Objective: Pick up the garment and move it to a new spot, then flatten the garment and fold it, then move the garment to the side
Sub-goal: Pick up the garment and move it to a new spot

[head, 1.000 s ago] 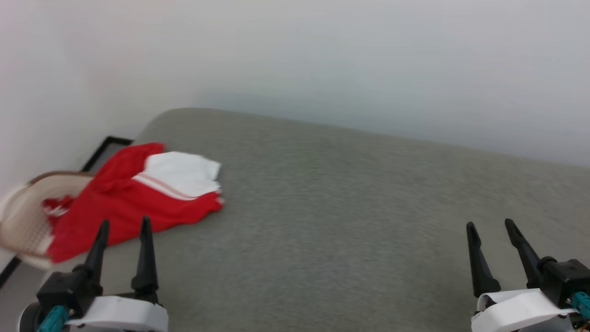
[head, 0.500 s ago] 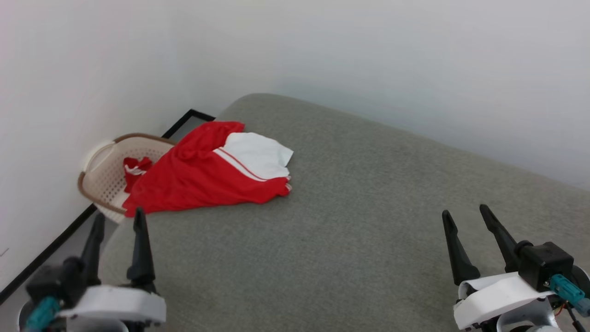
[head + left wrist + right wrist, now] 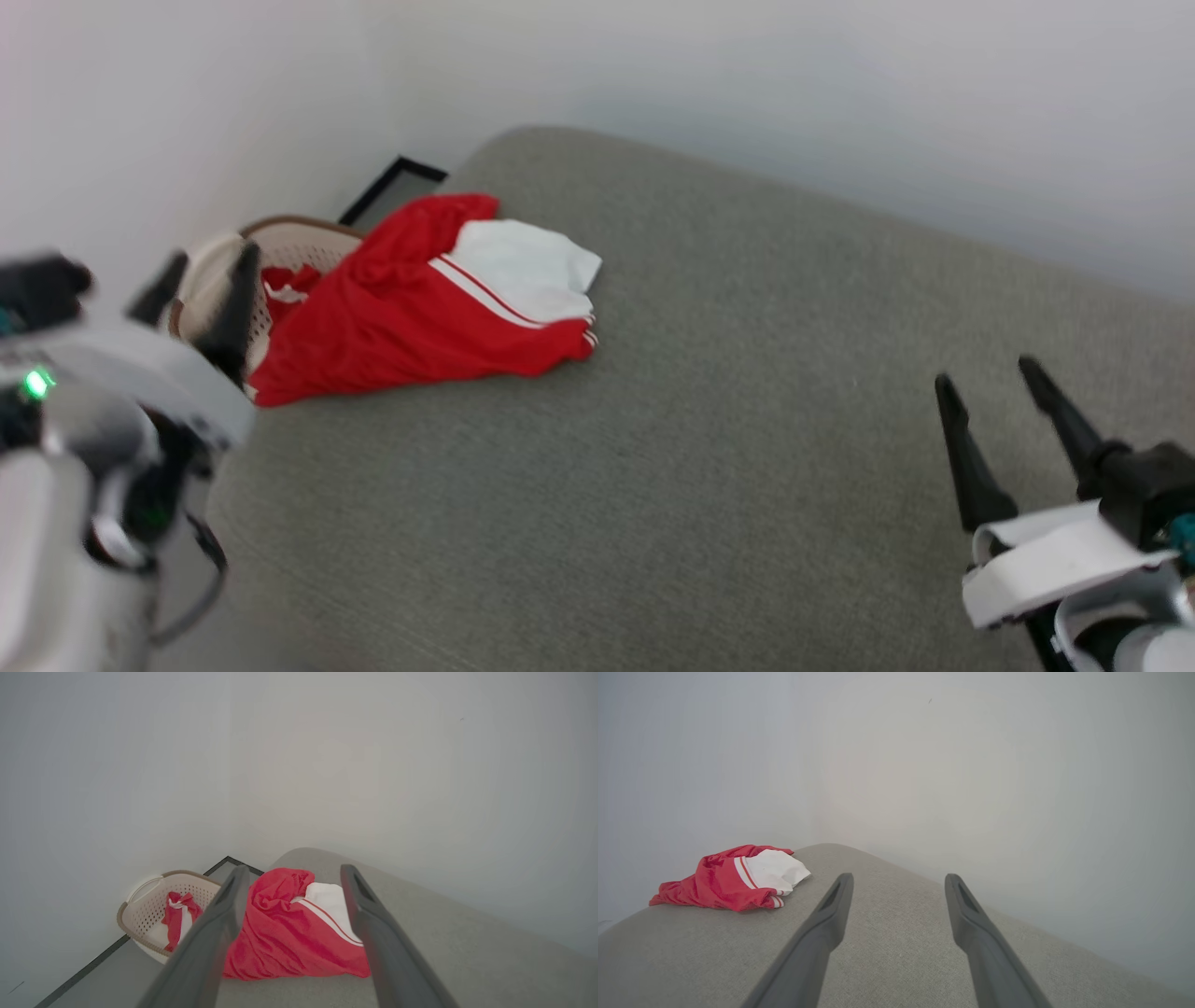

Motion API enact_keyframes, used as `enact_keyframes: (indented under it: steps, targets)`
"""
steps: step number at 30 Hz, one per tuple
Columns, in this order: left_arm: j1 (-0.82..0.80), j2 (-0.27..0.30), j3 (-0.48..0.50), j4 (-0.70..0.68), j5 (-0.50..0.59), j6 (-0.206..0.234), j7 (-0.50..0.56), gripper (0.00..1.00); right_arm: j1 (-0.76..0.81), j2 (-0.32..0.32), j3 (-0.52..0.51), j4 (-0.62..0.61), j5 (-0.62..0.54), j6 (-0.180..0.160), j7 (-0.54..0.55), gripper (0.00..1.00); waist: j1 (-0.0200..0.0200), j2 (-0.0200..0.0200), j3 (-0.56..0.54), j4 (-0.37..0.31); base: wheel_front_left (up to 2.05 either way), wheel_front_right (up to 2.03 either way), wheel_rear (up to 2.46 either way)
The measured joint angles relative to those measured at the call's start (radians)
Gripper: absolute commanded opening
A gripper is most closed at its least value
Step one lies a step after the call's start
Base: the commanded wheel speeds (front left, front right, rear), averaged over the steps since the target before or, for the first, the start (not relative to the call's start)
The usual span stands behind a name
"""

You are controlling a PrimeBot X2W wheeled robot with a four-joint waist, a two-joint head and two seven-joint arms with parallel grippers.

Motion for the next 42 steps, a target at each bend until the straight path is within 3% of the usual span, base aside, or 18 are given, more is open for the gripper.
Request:
enact_keyframes:
  steps: [9,21,31,39,41,42]
  targets:
    - [-0.251,0.066,0.024,0.251,-0.111,-0.045,0.195,1.00,-0.095,-0.062,0.026,-0.108,-0.004,0.000,0.068,1.00,0.0000,0.0000,0.162,-0.064,0.00,0.00,0.00]
    - [-0.437,0.076,-0.065,0.587,-0.126,-0.027,0.458,1.00,-0.166,-0.103,0.042,-0.186,-0.003,0.000,0.114,1.00,0.0000,0.0000,0.373,-0.175,0.00,0.00,0.00]
    - [-0.524,0.064,-0.101,0.769,-0.094,-0.024,0.435,1.00,-0.181,-0.104,0.037,-0.221,-0.003,0.000,0.137,1.00,0.0000,0.0000,0.463,-0.259,0.00,0.00,0.00]
    - [-0.563,0.053,-0.109,0.864,-0.090,-0.047,0.386,1.00,-0.180,-0.089,0.032,-0.218,-0.003,0.000,0.141,1.00,0.0000,0.0000,0.459,-0.280,0.00,0.00,0.00]
    - [-0.569,0.058,-0.115,0.875,-0.080,-0.050,0.351,0.00,-0.176,-0.084,0.029,-0.210,-0.003,0.000,0.139,1.00,0.0000,0.0000,0.445,-0.278,0.00,0.00,0.00]
    - [-0.571,0.057,-0.121,0.878,-0.071,-0.050,0.334,0.00,-0.174,-0.082,0.028,-0.205,-0.003,0.000,0.136,1.00,0.0000,0.0000,0.436,-0.276,0.00,0.00,0.00]
